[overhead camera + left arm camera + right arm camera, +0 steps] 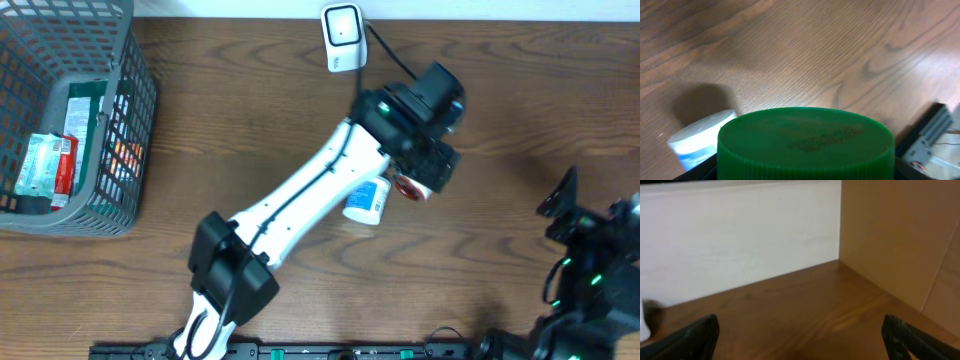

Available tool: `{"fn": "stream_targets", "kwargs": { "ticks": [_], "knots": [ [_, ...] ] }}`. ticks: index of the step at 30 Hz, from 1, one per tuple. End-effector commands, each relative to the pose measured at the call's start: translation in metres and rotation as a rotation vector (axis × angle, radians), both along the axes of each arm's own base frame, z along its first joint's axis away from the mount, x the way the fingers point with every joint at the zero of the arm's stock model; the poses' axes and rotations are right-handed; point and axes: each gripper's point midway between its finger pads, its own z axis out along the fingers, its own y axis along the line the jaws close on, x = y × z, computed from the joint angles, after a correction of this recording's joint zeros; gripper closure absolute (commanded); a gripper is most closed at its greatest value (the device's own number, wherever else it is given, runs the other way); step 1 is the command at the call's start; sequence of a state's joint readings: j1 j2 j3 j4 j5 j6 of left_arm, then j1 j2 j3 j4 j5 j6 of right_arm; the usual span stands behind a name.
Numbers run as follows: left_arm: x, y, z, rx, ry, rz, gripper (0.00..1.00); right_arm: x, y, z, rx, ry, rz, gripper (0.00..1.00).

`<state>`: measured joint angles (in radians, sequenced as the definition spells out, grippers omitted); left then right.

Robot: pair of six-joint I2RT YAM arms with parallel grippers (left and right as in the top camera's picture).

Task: Scan the item barcode
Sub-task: 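Carry the Knorr jar right of the white tub and release it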

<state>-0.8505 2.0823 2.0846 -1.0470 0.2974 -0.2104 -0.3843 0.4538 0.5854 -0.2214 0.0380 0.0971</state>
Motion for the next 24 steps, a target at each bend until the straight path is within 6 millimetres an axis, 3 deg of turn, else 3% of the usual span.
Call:
{"fn": "stream_targets", "kwargs": {
  "ticks": [1,9,13,17,24],
  "knots": [
    [0.007,0.0,-0.006,0.056,-0.065,0.052,0.3,0.018,0.009,0.032,0.012,0.014,0.121,0.01],
    [0.011,-0.008,-0.009,0.034,-0.071,0.067,0.3,0.049,-0.003,0.101,0.061,0.158,0.262,0.01],
    [0.009,-0.009,-0.015,0.042,-0.066,0.063,0.3,0.059,-0.018,0.118,0.203,0.2,0.36,0.01],
    [0.008,-0.009,-0.031,0.053,-0.051,0.07,0.3,0.067,-0.035,0.114,0.365,0.224,0.438,0.01],
    [-0.001,-0.017,-0.072,0.069,-0.056,0.089,0.3,0.086,-0.058,0.071,0.534,0.296,0.45,0.01]
  ]
}}
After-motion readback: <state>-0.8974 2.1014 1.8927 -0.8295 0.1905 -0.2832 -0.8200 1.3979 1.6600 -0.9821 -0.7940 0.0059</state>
